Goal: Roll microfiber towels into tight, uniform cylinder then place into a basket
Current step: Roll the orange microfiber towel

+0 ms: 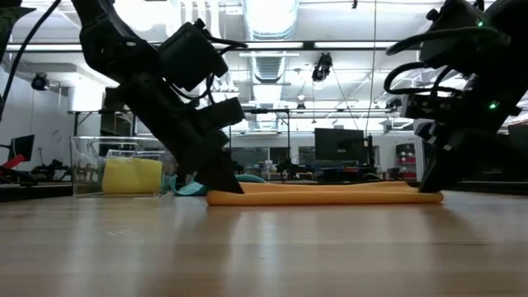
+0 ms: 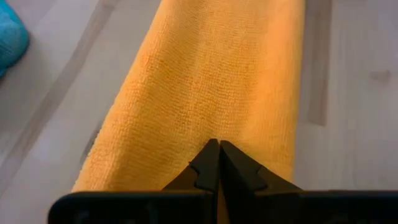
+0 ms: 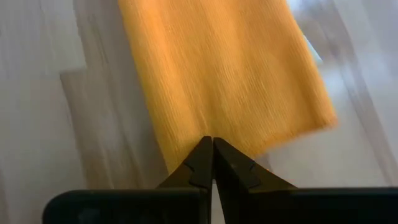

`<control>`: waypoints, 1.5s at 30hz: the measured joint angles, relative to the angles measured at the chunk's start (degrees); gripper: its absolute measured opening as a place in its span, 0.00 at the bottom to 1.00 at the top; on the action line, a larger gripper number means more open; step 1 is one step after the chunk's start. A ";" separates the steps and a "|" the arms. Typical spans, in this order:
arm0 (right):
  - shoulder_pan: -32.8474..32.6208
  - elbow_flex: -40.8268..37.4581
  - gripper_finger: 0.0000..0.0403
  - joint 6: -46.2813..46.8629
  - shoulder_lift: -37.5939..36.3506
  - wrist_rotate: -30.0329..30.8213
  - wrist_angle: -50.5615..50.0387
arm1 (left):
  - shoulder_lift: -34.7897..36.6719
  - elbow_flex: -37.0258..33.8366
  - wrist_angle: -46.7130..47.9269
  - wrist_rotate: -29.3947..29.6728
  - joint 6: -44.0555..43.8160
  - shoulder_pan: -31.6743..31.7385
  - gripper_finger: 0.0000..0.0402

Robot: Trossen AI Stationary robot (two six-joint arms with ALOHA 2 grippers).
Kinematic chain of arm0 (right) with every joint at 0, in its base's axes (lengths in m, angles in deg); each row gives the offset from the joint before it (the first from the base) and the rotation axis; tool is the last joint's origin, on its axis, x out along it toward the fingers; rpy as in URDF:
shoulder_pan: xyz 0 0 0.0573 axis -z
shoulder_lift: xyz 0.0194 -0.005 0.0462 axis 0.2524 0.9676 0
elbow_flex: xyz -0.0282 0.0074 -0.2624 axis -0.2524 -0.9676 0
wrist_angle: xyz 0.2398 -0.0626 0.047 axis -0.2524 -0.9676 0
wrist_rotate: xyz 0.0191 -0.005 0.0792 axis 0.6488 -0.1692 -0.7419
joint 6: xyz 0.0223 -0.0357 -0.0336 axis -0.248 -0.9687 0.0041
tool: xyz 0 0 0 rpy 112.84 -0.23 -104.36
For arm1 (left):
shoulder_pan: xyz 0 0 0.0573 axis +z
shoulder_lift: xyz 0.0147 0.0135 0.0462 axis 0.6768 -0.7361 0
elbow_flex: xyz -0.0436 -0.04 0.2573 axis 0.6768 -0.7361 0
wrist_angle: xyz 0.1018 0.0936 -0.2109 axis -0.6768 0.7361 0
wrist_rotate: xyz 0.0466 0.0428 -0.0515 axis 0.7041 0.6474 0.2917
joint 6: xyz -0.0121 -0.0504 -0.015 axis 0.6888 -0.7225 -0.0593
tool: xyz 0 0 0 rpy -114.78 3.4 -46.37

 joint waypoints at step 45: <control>16.96 3.53 0.62 40.95 -4.62 -16.00 -5.98 | 5.25 -0.16 -0.58 0.06 4.82 -0.13 0.00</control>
